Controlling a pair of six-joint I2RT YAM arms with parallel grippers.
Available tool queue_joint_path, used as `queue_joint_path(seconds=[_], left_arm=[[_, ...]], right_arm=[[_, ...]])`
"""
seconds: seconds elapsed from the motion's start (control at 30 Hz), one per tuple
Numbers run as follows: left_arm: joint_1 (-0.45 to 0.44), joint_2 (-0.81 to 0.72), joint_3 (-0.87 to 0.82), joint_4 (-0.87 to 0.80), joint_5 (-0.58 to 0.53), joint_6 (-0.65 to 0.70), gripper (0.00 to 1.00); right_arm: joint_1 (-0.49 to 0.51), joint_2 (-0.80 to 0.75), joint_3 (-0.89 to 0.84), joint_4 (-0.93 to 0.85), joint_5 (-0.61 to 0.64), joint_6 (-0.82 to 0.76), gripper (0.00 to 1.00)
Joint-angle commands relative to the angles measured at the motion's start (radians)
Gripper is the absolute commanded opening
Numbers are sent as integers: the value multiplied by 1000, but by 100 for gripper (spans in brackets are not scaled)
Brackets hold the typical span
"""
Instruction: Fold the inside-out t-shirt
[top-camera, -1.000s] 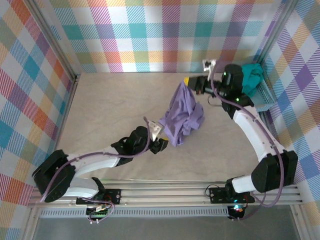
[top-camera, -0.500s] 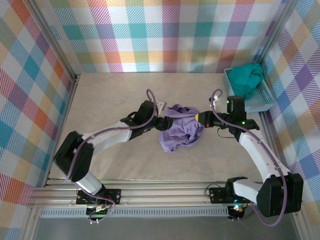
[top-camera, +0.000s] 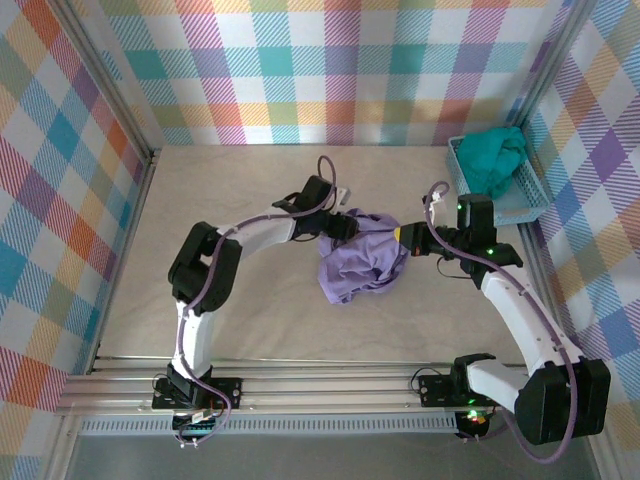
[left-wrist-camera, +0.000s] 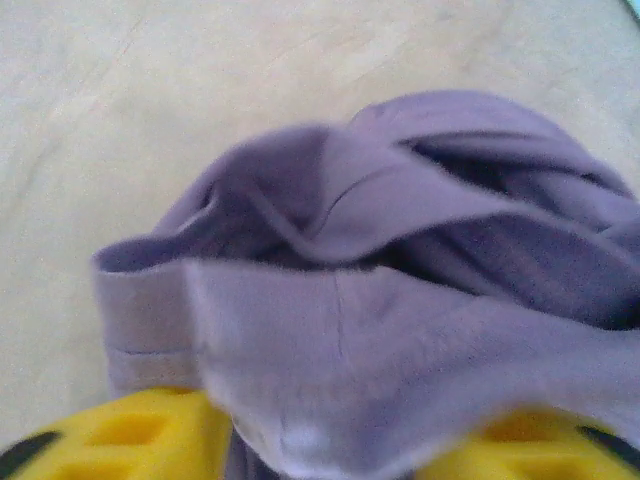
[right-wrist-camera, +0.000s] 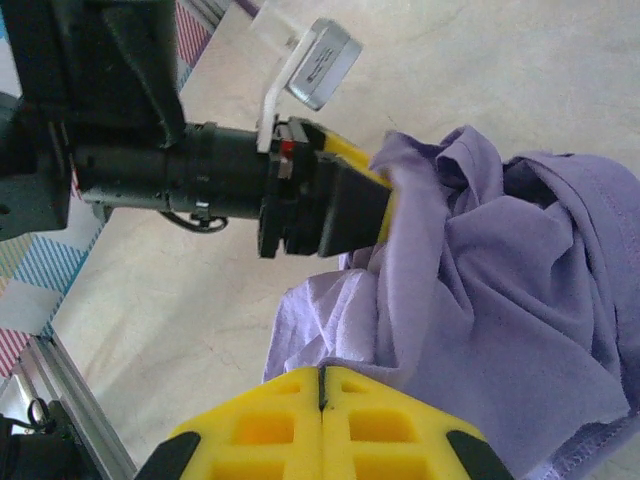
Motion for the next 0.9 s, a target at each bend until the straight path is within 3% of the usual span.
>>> queue_joint_path(seconds=[0.0, 0.07, 0.17, 0.3, 0.57, 0.7, 0.87], left_arm=[[18, 32, 89, 16, 90, -1, 28], [36, 20, 109, 23, 102, -11, 12], [71, -69, 76, 54, 99, -27, 0], [110, -278, 3, 50, 72, -43, 0], [111, -720, -78, -56, -97, -49, 0], [111, -812, -80, -86, -109, -50, 0], [111, -812, -103, -129, -213, -36, 0]], right_arm=[[-5, 9, 21, 50, -8, 4, 0], [-7, 14, 45, 52, 2, -4, 0], [-12, 12, 82, 69, 5, -11, 0], [-15, 11, 140, 114, -16, -10, 0], [-15, 46, 256, 288, -173, 85, 0], [-13, 72, 276, 329, -183, 118, 0], [-10, 108, 236, 287, -139, 76, 0]])
